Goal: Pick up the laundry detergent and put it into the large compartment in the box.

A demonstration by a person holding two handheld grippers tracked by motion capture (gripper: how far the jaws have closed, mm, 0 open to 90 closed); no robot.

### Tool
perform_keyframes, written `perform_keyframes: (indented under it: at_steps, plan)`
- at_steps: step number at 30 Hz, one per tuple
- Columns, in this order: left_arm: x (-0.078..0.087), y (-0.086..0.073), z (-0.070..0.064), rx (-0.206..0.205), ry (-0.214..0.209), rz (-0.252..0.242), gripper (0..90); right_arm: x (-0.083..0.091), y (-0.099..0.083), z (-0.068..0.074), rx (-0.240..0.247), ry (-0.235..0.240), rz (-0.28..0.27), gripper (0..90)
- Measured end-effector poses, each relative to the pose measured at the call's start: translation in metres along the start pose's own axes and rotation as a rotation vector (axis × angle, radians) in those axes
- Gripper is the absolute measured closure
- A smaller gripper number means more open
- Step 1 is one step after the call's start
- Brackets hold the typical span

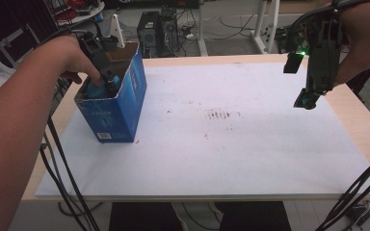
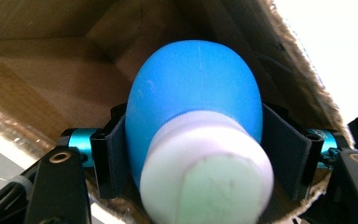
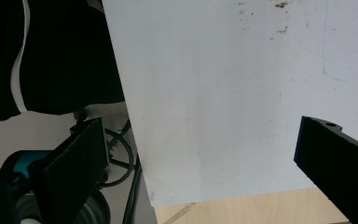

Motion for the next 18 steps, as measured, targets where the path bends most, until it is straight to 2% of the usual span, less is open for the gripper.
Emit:
perform_keyframes:
  at_steps: [7,8,12,18]
  plan:
    - [0.012,-0.003,-0.001,0.009,0.013,-0.019,28.2,0.001,-0.001,0.001,-0.012,-0.004,0.003,1.8]
    - [0.022,-0.005,-0.002,0.02,0.016,-0.031,25.1,0.002,-0.001,0.001,-0.006,-0.004,0.002,1.8]
    - [0.031,-0.007,-0.003,0.024,0.016,-0.047,24.8,0.003,-0.001,0.002,-0.004,-0.005,0.002,1.8]
    - [0.048,-0.01,-0.007,0.011,0.02,-0.059,23.3,0.005,0.0,0.002,0.0,-0.005,-0.004,1.8]
Point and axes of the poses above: each handheld gripper's, and its own axes: x roughly backward along the jaws, y roughly out of its top, z roughly to its left, the point moved 3 cm from there along -x, roughly forward along the jaws, and after that the axes turned 2 degrees about z, right-handed, at the moved point
